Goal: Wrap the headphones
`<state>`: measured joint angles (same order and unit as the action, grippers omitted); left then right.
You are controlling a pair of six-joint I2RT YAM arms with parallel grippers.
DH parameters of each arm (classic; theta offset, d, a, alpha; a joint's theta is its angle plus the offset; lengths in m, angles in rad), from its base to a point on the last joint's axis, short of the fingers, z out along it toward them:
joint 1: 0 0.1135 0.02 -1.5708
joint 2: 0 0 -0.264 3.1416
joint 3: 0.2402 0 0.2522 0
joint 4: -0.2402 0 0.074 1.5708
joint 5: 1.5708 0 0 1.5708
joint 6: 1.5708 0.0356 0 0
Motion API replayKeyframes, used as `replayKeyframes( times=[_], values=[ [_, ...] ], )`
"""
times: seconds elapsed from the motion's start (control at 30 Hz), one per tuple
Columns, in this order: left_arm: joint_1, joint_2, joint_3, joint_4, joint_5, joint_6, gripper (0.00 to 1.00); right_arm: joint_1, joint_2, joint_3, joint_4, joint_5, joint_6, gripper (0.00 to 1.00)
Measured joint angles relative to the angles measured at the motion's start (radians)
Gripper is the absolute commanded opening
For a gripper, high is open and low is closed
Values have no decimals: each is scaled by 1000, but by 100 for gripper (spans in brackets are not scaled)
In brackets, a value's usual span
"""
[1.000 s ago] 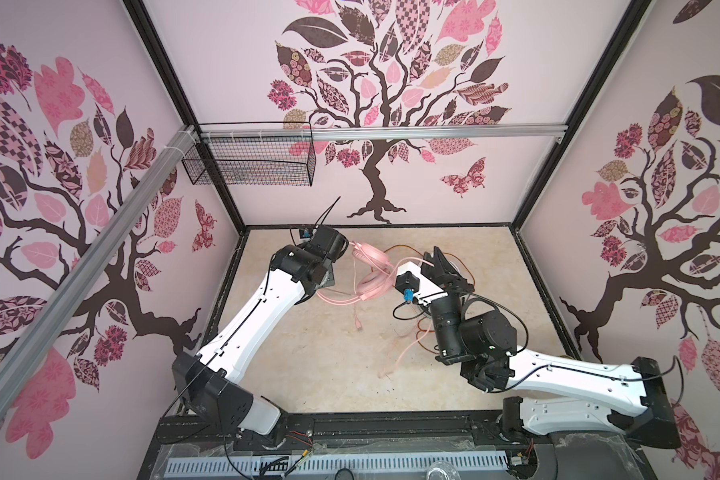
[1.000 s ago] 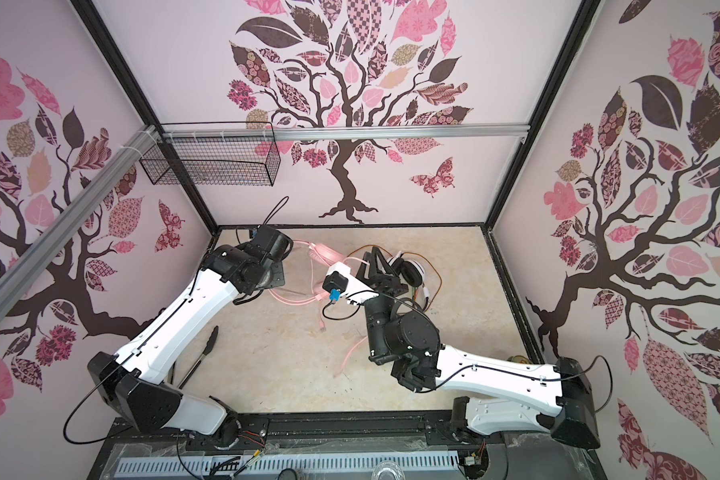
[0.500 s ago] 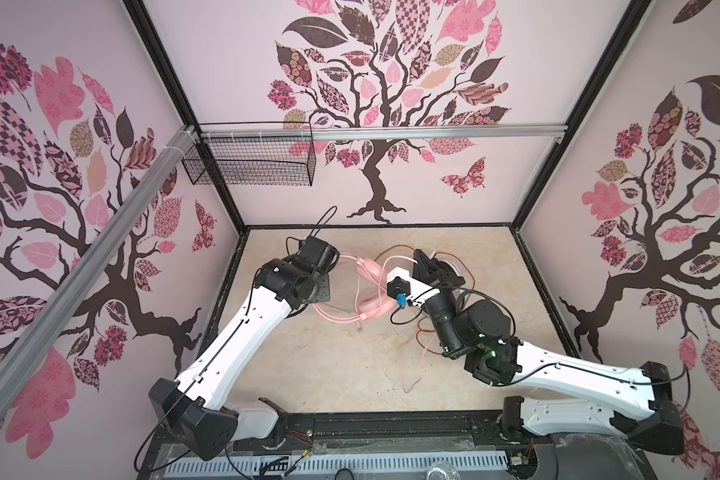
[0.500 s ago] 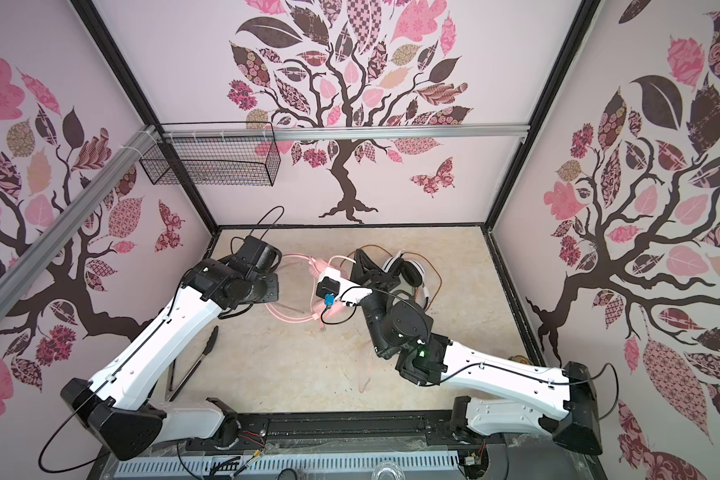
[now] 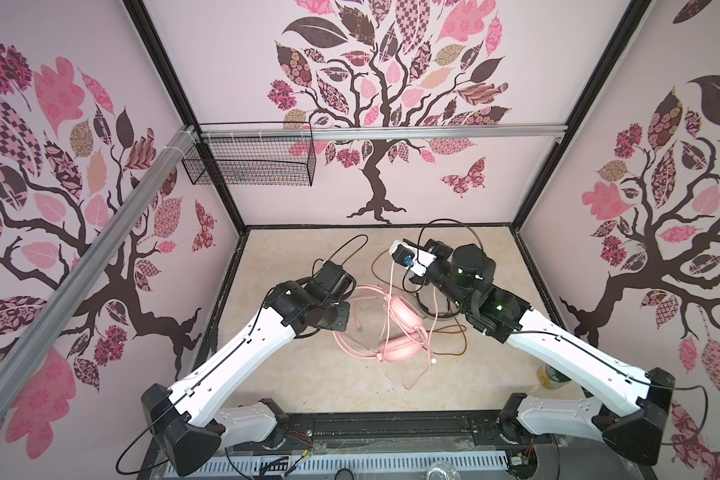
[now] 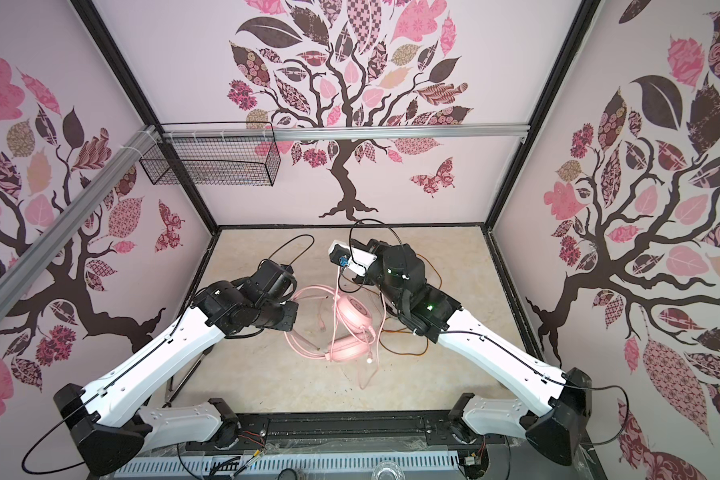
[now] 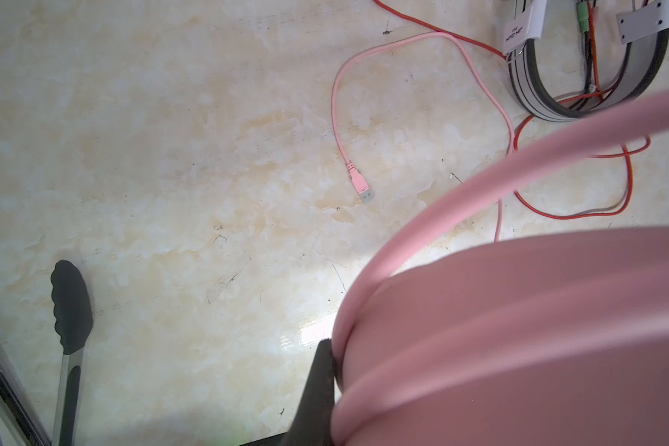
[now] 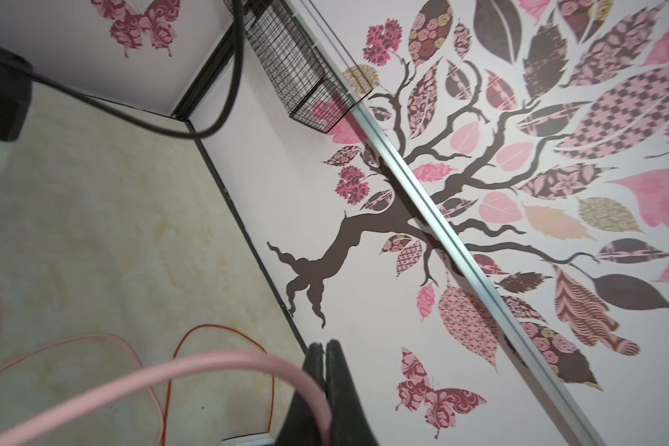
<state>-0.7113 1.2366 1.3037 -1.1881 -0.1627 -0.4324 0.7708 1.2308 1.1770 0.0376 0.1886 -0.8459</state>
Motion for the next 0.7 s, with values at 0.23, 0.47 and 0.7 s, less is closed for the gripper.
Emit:
replayKeyframes(
  times=[0.23,0.47,0.7],
  values=[
    [0,-23,-10,14,78,20,0,-47,98,26,-67,-188,60,5],
    [0,-23,-10,33,120,21,0,-101,188,31,-38,-307,185,9],
    [0,-19,4,26,118,18,0,-197,224,-16,21,-366,359,40]
  ],
)
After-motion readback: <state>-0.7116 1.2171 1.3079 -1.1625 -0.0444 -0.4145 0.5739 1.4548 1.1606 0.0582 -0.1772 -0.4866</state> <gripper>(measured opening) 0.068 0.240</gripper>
